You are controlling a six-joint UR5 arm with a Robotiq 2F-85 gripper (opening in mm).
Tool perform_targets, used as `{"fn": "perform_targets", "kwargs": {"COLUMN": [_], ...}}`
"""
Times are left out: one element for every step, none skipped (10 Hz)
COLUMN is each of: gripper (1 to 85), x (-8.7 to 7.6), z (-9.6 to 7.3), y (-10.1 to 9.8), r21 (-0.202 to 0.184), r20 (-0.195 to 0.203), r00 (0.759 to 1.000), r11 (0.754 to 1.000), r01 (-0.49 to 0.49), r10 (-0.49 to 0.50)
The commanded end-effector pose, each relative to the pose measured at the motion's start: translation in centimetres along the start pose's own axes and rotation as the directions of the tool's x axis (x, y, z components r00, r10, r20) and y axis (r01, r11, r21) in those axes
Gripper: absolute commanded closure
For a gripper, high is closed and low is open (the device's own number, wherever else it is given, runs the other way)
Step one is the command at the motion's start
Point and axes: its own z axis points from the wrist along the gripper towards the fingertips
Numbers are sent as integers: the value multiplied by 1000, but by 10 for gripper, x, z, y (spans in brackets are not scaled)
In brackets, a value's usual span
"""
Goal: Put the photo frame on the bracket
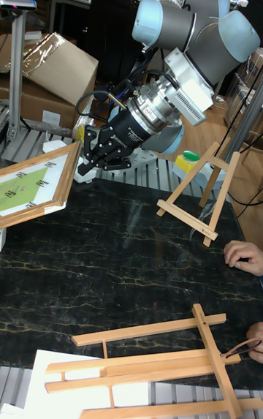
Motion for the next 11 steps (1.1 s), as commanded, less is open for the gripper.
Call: {"fn": "perform_targets", "kwargs": {"gripper": [847, 847, 837, 620, 523, 510, 497, 497, 480, 413, 387], "x": [12, -3, -41, -32, -12, 12, 11, 11, 12, 16, 17], "z": [-1, -1, -6, -4, -3, -2, -1, 3, 6, 7, 9], "y": [20, 23, 37, 28, 37, 28, 29, 34, 36, 33, 29], "r21": [-77, -93, -165, -118, -145, -109, -106, -94, -81, -64, -42], "r20": [-45, 9, 138, 117, 43, -48, -47, -45, -48, -68, -75], "r00": [999, 998, 979, 991, 998, 999, 997, 996, 995, 994, 993], "r11": [997, 994, 978, 992, 989, 994, 992, 992, 992, 994, 994], "r01": [-25, -65, -129, -51, -37, -28, -62, -86, -95, -91, -100], "r10": [22, 66, 153, 64, 44, 23, 57, 82, 92, 87, 96]}}
